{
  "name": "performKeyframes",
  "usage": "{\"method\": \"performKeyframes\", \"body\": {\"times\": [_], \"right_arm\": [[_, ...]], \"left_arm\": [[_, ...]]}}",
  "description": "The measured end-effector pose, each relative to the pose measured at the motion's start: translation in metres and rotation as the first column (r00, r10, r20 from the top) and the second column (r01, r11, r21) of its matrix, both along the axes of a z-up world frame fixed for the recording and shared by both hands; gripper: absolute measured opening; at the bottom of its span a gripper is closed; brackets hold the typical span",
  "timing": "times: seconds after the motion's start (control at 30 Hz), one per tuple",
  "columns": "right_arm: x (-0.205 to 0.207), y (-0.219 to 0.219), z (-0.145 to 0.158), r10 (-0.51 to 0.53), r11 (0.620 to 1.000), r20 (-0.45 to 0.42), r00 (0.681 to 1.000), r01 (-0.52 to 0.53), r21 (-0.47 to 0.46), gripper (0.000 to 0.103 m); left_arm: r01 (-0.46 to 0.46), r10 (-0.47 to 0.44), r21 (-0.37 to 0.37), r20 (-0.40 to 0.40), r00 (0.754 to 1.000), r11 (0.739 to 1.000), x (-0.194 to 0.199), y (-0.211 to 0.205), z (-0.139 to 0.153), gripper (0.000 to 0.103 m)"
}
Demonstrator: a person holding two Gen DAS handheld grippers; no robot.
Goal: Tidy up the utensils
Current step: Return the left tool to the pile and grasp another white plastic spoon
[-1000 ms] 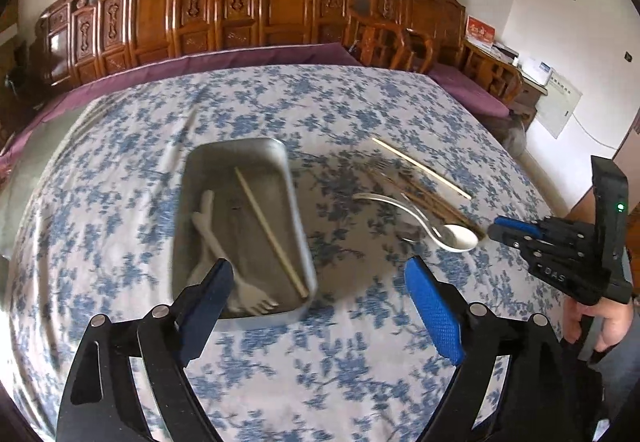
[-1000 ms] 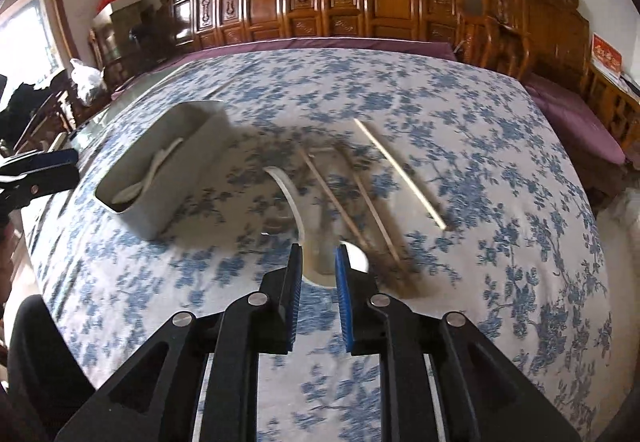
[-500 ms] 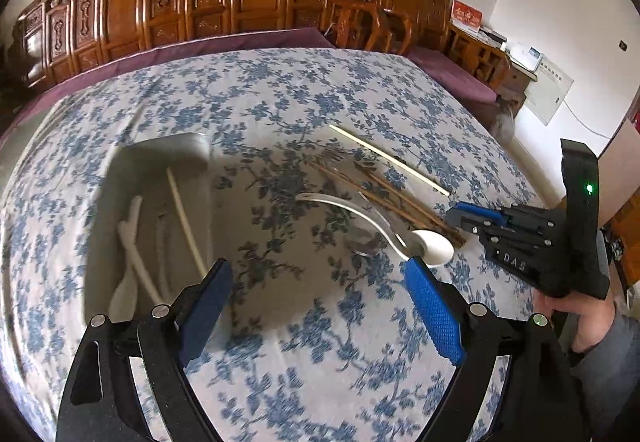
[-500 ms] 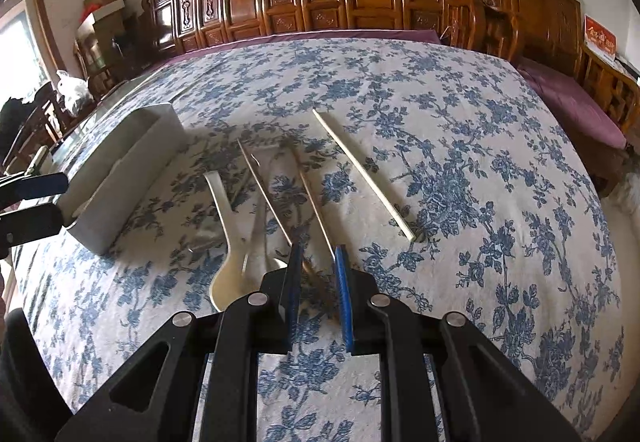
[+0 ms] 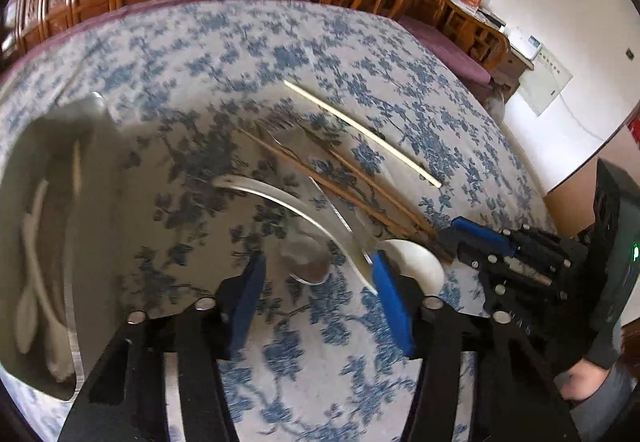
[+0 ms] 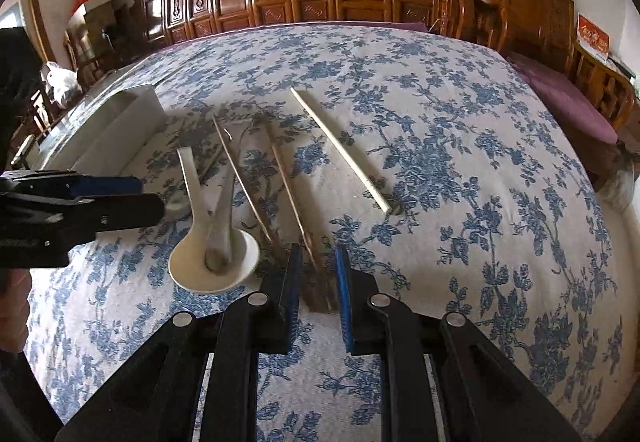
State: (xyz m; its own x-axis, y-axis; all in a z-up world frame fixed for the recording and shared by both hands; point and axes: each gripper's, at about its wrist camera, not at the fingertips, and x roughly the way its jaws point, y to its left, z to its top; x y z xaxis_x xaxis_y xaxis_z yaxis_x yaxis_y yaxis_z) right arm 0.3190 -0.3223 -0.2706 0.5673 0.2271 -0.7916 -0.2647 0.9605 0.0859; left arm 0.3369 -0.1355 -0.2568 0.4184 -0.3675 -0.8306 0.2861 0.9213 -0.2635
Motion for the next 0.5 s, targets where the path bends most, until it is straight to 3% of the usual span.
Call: {"method": "performKeyframes", "body": {"times": [0.17, 0.5], "right_arm": [[0.0, -0.007, 0.002, -0.021, 1.0, 0.008, 1.0, 0.021, 0.019, 0.019], [-0.001, -0.004, 0.003, -0.008, 1.0, 0.017, 1.0, 0.007, 0.019, 0.019]], "left_arm": [[-0.001, 0.001, -0.004, -0.022, 1.0, 1.0, 0.008, -0.01, -0.007, 0.032], [-0.012, 0.013, 0.028, -0.044, 0.999, 1.0, 0.024, -0.022, -0.02, 0.024]]}}
